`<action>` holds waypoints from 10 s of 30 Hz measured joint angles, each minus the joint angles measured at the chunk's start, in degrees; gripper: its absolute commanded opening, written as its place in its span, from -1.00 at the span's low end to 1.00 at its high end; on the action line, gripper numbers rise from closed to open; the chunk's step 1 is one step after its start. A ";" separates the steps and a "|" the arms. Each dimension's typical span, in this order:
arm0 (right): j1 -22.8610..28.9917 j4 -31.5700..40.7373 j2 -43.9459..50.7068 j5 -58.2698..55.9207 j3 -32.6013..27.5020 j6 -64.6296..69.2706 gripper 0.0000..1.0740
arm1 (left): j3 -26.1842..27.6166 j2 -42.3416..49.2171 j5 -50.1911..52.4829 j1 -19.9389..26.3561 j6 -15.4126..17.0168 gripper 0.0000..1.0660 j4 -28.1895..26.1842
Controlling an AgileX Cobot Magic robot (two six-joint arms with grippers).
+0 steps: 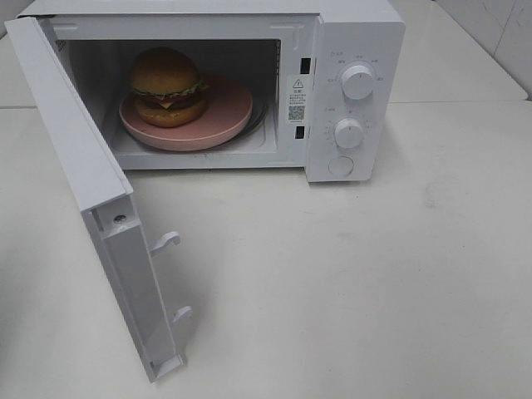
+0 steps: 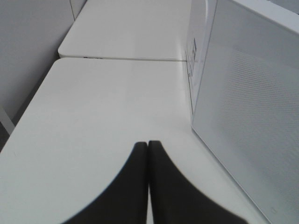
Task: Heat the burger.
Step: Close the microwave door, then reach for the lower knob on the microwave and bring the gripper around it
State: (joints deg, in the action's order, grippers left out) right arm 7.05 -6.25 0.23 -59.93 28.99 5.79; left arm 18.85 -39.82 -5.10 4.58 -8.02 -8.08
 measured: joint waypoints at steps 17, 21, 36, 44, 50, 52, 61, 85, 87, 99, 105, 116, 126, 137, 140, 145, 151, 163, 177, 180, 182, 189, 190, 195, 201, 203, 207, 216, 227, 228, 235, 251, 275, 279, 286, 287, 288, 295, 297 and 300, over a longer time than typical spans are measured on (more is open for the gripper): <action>0.00 0.00 0.00 0.00 0.00 0.00 0.42 | -7.28 -19.71 34.95 0.00 3.21 -1.00 8.82; 0.00 0.00 0.00 0.00 0.00 0.00 0.42 | -7.28 -27.56 43.26 0.00 9.51 -1.00 17.07; 0.00 0.00 0.00 0.00 0.00 0.00 0.42 | -6.99 -51.97 66.92 -0.74 14.38 -1.00 26.76; 0.00 0.00 0.00 0.00 0.00 0.00 0.42 | -3.90 -59.19 70.07 -8.19 14.38 -1.00 27.67; 0.00 0.00 0.00 0.00 0.00 0.00 0.42 | -1.32 -62.45 71.28 -13.41 14.32 -1.00 23.26; 0.00 0.00 0.00 0.00 0.00 0.00 0.42 | -0.17 -63.25 71.28 -14.90 14.32 -1.00 22.23; 0.00 0.00 0.00 0.00 0.00 0.00 0.42 | 6.53 -64.69 70.36 -23.32 14.32 -1.00 16.67; 0.00 0.06 0.00 0.00 0.00 0.00 0.42 | 28.59 -70.24 53.29 -37.87 3.44 -1.00 -2.06; 0.00 0.06 0.00 0.00 0.00 0.00 0.42 | 30.42 -71.85 52.48 -39.25 3.09 -1.00 -2.18; 0.00 0.06 0.00 0.00 0.00 0.00 0.42 | 40.11 -77.29 45.61 -41.83 1.95 -1.00 -3.72; 0.00 0.11 0.00 0.00 0.00 0.00 0.42 | 44.12 -78.67 41.42 -42.91 1.89 -1.00 -3.32; 0.00 0.11 0.00 0.00 0.00 0.00 0.42 | 39.65 -74.48 42.69 -43.83 2.01 -0.97 -6.99; 0.00 0.11 0.00 0.00 0.00 0.00 0.42 | 35.98 -66.58 21.49 -45.32 2.06 0.89 -7.28; 0.00 0.11 0.00 0.00 0.00 0.00 0.42 | 35.92 -59.64 -6.47 -45.32 1.49 0.95 -4.76; 0.00 0.11 0.00 0.00 0.00 0.00 0.42 | 35.92 -57.70 -13.12 -45.32 1.49 0.95 -2.81; 0.00 0.11 0.00 0.00 0.00 0.00 0.42 | 35.92 -53.51 -20.97 -45.32 1.49 0.95 0.23; 0.00 0.11 0.00 0.00 0.00 0.00 0.42 | 35.92 -47.38 -27.96 -45.32 2.64 0.95 6.07; 0.00 0.11 0.00 0.00 0.00 0.00 0.42 | 35.92 -40.74 -48.41 -45.32 21.20 0.95 20.51; 0.00 0.11 0.00 0.00 0.00 0.00 0.42 | 35.92 -33.80 -56.21 -22.35 13.29 0.95 9.85; 0.00 0.11 0.00 0.00 0.00 0.00 0.42 | 35.92 -31.40 -57.81 -15.07 9.63 0.95 8.08; 0.00 0.11 0.00 0.00 0.00 0.00 0.42 | 35.92 -29.56 -59.13 -11.40 8.02 0.95 7.10; 0.00 0.11 0.00 0.00 0.00 0.00 0.42 | 34.43 -20.91 -60.96 -3.78 7.22 0.95 4.41; 0.00 0.11 0.00 0.00 0.00 0.00 0.42 | 33.46 -19.42 -61.25 -3.72 7.22 0.95 4.24; 0.00 0.11 0.00 0.00 0.00 0.00 0.42 | 27.50 -11.52 -61.76 -3.61 7.22 0.95 4.07; 0.00 0.11 0.00 0.00 0.00 0.00 0.42 | 19.65 -0.40 -59.36 -3.61 6.59 0.95 4.07; 0.00 0.11 0.00 0.00 0.00 0.00 0.42 | 17.48 3.44 -58.79 -3.61 5.96 0.95 4.07; 0.00 0.11 0.00 0.00 0.00 0.00 0.42 | 13.87 11.80 -57.58 -3.61 4.07 0.95 4.07; 0.00 0.11 0.00 0.00 0.00 0.00 0.42 | 9.91 29.51 -55.18 -3.61 1.89 0.95 4.07; 0.00 0.11 0.00 0.00 0.00 0.00 0.42 | 9.91 40.05 -54.89 -3.61 1.83 0.95 4.01; 0.00 0.11 0.00 0.00 0.00 0.00 0.42 | 9.91 40.05 -54.89 -3.61 1.83 0.95 3.90; 0.00 0.11 0.00 0.00 0.00 0.00 0.42 | 9.91 40.05 -54.89 -3.61 1.83 0.95 3.90; 0.00 0.11 0.00 0.00 0.00 0.00 0.42 | 9.91 40.05 -54.89 -3.61 1.83 0.95 3.90; 0.00 -0.69 -0.86 12.72 3.32 1.49 0.42 | 9.91 40.05 -54.89 -3.61 1.83 0.95 3.90; 0.00 -0.86 -5.90 15.41 3.32 1.49 0.42 | 9.91 40.05 -54.89 -3.61 1.83 0.95 3.90; 0.00 -0.86 -15.36 20.74 3.32 1.49 0.42 | 9.91 40.05 -54.89 -3.61 1.83 0.95 3.90; 0.00 -0.86 -18.68 22.86 3.32 1.49 0.42 | 9.91 40.05 -54.89 -3.61 1.83 0.95 3.90; 0.00 -0.86 -20.00 24.01 3.32 1.49 0.42 | 9.91 40.05 -54.89 -3.61 1.83 0.95 3.90; 0.00 -0.86 -28.53 33.00 3.32 1.49 0.42 | 9.91 40.05 -54.89 -3.61 1.83 0.95 3.90; 0.00 -0.86 -32.31 37.64 3.32 1.49 0.42 | 9.91 40.05 -54.89 -3.61 1.83 0.95 3.90; 0.00 -0.92 -35.98 42.17 3.32 1.49 0.42 | 9.91 40.05 -54.89 -3.61 1.83 0.95 3.90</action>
State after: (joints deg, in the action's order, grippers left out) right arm 7.05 -7.16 -35.75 -17.76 32.31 7.28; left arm 28.76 0.23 -59.99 0.97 -6.19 -4.18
